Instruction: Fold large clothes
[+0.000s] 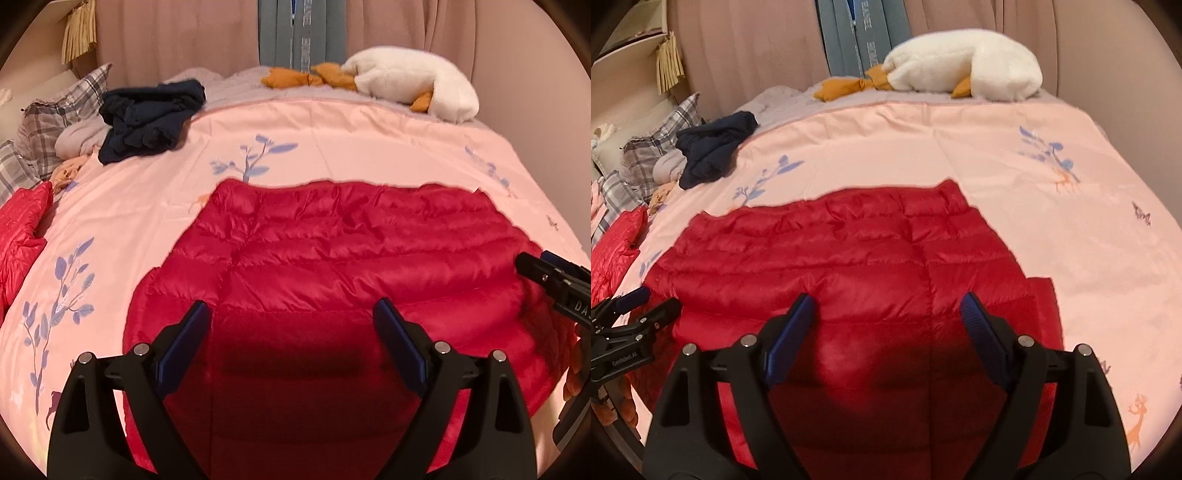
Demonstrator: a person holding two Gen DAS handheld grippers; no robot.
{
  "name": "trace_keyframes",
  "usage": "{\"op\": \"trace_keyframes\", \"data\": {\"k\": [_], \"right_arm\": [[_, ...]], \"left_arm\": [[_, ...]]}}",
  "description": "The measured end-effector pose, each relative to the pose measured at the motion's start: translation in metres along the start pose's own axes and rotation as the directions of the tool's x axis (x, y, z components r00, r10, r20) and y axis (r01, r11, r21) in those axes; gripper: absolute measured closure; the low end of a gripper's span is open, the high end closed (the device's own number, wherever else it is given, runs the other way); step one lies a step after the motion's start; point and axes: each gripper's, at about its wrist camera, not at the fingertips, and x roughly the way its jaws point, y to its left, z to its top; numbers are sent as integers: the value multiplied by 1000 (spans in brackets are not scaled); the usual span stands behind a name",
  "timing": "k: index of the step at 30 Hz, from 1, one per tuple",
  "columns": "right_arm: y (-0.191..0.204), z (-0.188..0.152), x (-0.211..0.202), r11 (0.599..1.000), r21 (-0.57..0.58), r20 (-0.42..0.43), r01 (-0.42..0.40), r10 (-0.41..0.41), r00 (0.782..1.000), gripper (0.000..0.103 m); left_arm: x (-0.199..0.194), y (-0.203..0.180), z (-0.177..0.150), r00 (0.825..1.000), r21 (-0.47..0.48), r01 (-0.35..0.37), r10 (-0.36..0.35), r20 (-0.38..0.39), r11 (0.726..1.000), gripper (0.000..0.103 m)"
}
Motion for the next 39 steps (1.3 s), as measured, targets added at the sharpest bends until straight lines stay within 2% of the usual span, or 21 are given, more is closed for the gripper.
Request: {"op": "trace_keyframes", "data": {"k": [9, 14, 19, 23, 31, 35, 39], "right_arm": [[-1, -6, 18, 1000, 3, -67, -4, 4, 998, 18], [2, -7, -8, 1000, 8, -2, -14, 14, 1000, 19], [7, -20, -42, 999, -34, 62, -32, 34, 998, 19], [7, -34, -49, 998, -52, 52, -29, 32, 998, 19], [0, -49, -23, 999, -23, -33, -31, 31, 999, 18], [-1, -49, -29, 999, -2, -29, -32, 32, 999, 18], [-4, -49, -50, 999, 6, 17, -37, 37, 999, 18]], "left_arm": [[13, -4, -3, 999, 19, -7, 7, -39, 1000, 11], [-4, -2, -4, 1000, -9, 7, -8, -6, 1000, 11], [-30, -3, -16, 999, 20, 1, -2, 47, 1000, 11], [-39, -3, -26, 999, 26, 16, -17, 51, 1000, 11], [-19, -6, -36, 1000, 32, 18, -17, -22, 999, 11], [-19, -5, -37, 1000, 30, 14, -13, -27, 999, 11], [-34, -1, -41, 1000, 9, 21, -21, -5, 1000, 11]]}}
